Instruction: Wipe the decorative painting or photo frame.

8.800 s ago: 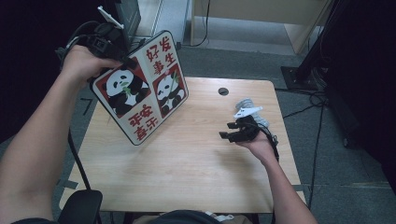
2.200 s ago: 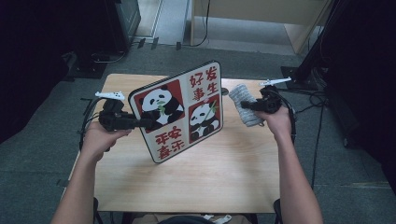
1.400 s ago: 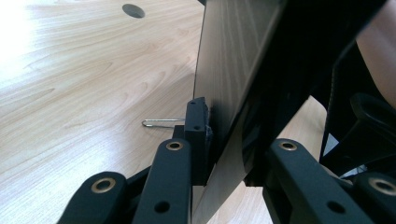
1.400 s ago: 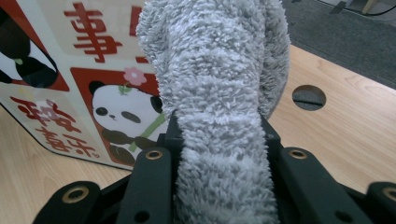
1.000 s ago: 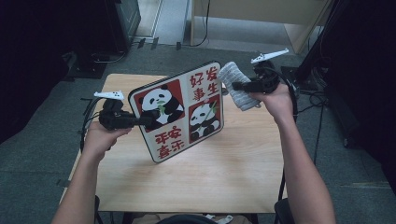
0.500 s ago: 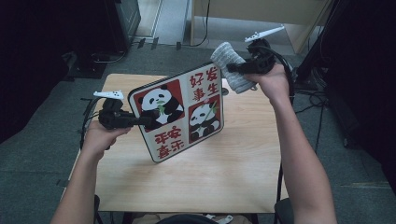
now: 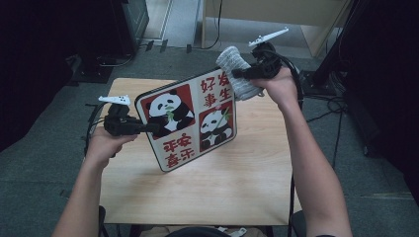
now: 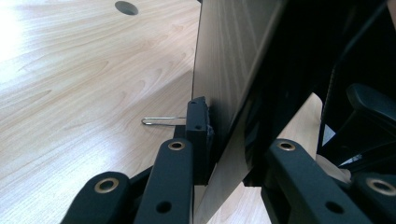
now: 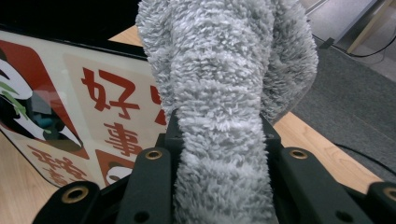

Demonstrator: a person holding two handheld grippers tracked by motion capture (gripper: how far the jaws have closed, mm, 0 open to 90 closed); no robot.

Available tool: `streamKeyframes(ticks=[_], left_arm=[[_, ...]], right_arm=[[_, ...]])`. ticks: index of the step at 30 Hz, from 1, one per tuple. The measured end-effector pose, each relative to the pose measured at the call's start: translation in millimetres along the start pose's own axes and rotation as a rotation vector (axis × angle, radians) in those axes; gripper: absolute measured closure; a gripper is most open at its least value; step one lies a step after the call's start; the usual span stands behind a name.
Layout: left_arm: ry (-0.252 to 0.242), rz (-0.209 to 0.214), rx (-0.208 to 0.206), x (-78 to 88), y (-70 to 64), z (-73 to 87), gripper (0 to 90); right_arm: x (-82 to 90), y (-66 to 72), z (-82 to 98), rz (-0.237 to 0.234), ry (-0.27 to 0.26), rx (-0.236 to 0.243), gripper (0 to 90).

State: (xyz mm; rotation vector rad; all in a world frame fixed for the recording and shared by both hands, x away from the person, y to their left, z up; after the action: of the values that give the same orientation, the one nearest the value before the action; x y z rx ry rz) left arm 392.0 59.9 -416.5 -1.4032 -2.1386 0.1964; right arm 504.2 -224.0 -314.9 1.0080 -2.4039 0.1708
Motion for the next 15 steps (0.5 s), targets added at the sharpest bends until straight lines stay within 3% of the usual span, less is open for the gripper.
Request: streamKeyframes(ticks=[15], left_arm=[[0.006, 0.007, -0.005, 0.5, 0.9, -0.1, 78.3]], right_arm=[[-5.0, 1.5, 21.8, -0.022, -0.001, -0.018, 68.2]])
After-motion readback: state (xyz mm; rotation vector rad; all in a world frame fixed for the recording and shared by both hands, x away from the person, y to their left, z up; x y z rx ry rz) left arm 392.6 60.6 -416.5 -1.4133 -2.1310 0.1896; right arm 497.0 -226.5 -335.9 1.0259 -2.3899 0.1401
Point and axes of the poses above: each handheld gripper's, and its own axes: x roughly backward along the jaws, z roughly out of its underside, y roughly to its left, the point moved 10 cm from there along -x, roughly forward along the jaws, and after that the axes turned 10 degrees about -y, right-handed, at the moved point
